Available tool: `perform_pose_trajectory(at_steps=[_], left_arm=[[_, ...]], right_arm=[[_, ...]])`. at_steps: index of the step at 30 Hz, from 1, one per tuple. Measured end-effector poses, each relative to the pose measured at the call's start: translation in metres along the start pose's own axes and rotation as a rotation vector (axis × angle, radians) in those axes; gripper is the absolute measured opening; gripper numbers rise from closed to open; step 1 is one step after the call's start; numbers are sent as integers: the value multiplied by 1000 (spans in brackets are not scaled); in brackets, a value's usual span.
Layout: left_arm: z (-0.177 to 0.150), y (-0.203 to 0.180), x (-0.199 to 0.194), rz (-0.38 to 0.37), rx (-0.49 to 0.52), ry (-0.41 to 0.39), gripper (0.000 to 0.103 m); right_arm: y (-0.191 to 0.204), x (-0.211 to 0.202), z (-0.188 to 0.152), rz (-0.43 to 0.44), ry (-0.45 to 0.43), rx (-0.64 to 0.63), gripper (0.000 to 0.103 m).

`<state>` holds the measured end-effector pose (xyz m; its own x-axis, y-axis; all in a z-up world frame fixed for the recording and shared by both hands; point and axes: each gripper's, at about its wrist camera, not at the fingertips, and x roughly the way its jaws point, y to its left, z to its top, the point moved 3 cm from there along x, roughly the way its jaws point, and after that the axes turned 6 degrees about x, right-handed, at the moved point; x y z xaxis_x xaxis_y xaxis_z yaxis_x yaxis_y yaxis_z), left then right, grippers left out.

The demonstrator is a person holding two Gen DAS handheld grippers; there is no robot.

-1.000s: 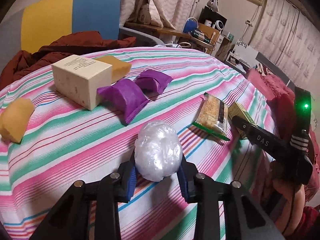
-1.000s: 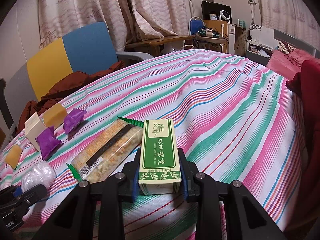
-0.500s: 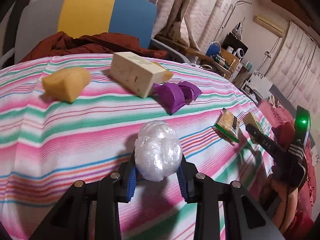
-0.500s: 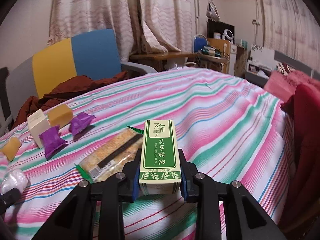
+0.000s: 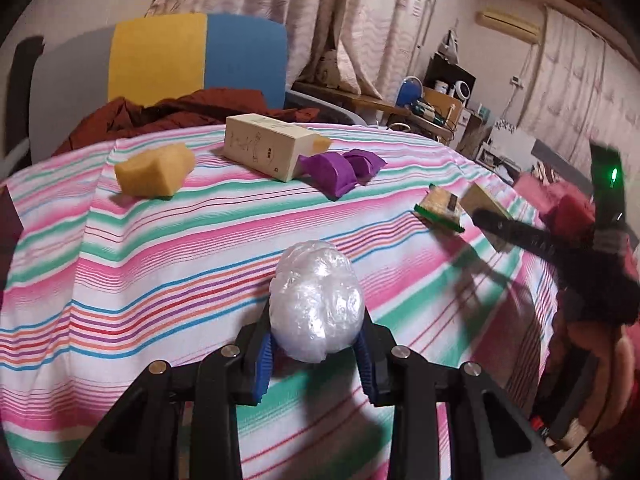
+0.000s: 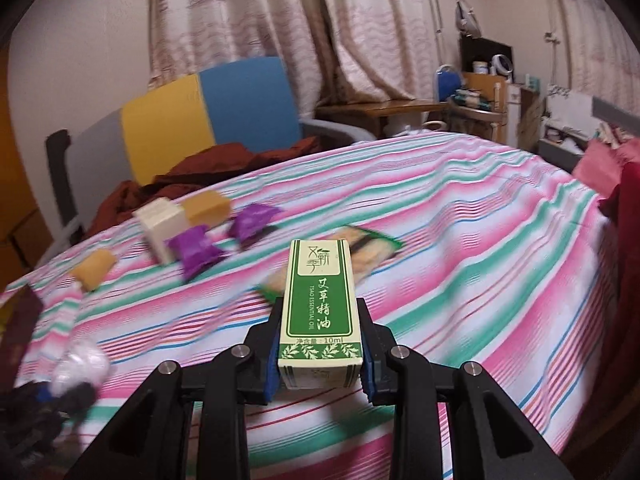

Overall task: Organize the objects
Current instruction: 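Carry the white ball and green box over the gold tin with both tools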

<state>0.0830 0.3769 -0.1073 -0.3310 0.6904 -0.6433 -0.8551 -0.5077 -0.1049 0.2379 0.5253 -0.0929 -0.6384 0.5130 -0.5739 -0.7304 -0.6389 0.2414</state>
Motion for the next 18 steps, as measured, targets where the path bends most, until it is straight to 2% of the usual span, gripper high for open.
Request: perform_pose_trajectory(at_steps=[5, 12, 18], left_arm=[[-10, 7, -19, 1, -18, 5, 34], [-21, 36, -83, 12, -104, -84, 34], [-28, 72, -133, 77, -195, -147, 34]], right_arm=[[47, -14, -7, 123, 30, -54, 31], [120, -17, -25, 284, 105, -89, 31], [189, -28, -34, 431, 148, -125, 31]])
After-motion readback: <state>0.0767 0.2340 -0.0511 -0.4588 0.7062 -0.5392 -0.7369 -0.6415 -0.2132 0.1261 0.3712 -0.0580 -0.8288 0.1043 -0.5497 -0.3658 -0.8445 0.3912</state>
